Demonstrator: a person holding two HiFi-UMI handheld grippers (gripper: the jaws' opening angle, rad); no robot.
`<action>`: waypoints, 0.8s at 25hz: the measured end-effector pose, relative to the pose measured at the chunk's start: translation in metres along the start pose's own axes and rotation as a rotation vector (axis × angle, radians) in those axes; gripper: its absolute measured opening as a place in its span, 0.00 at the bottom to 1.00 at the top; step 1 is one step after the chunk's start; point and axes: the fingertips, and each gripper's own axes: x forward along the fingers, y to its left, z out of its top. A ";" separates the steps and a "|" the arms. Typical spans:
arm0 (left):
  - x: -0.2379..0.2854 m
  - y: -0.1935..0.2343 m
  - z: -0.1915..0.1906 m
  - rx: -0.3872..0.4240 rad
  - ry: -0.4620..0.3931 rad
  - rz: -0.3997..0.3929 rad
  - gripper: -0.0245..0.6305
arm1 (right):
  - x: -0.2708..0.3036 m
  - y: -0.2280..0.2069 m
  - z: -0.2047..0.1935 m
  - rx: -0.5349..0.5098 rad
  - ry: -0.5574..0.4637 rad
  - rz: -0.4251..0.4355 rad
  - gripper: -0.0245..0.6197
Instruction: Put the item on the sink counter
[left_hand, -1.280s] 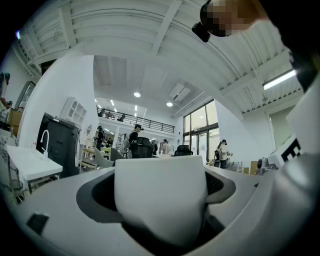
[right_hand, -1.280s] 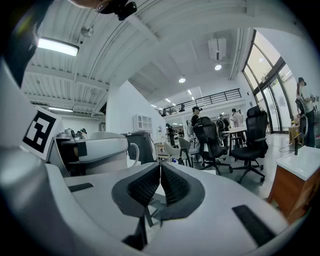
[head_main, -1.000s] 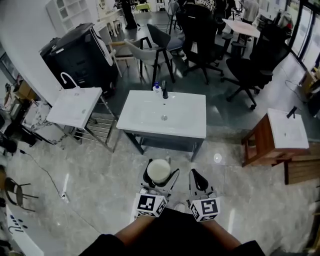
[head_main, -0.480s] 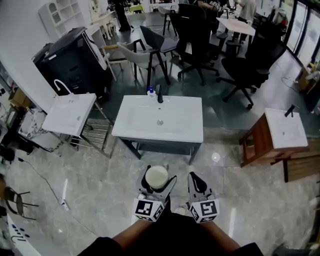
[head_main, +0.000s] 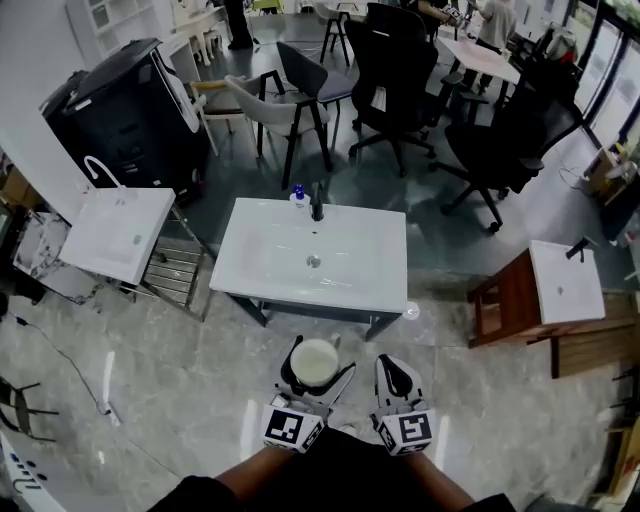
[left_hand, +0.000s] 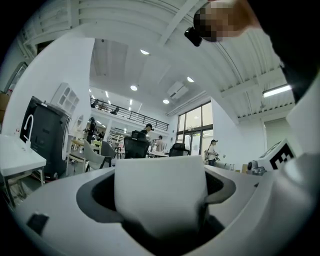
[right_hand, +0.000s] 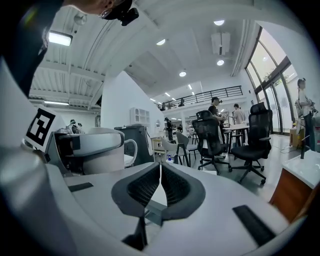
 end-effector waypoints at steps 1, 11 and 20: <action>0.009 0.011 0.002 -0.007 -0.001 0.000 0.72 | 0.014 -0.003 0.004 -0.002 0.003 -0.005 0.09; 0.079 0.102 0.020 -0.010 0.018 -0.054 0.72 | 0.125 -0.017 0.052 -0.021 0.007 -0.078 0.09; 0.123 0.145 0.025 -0.016 0.024 -0.149 0.72 | 0.188 -0.023 0.061 0.006 -0.002 -0.165 0.09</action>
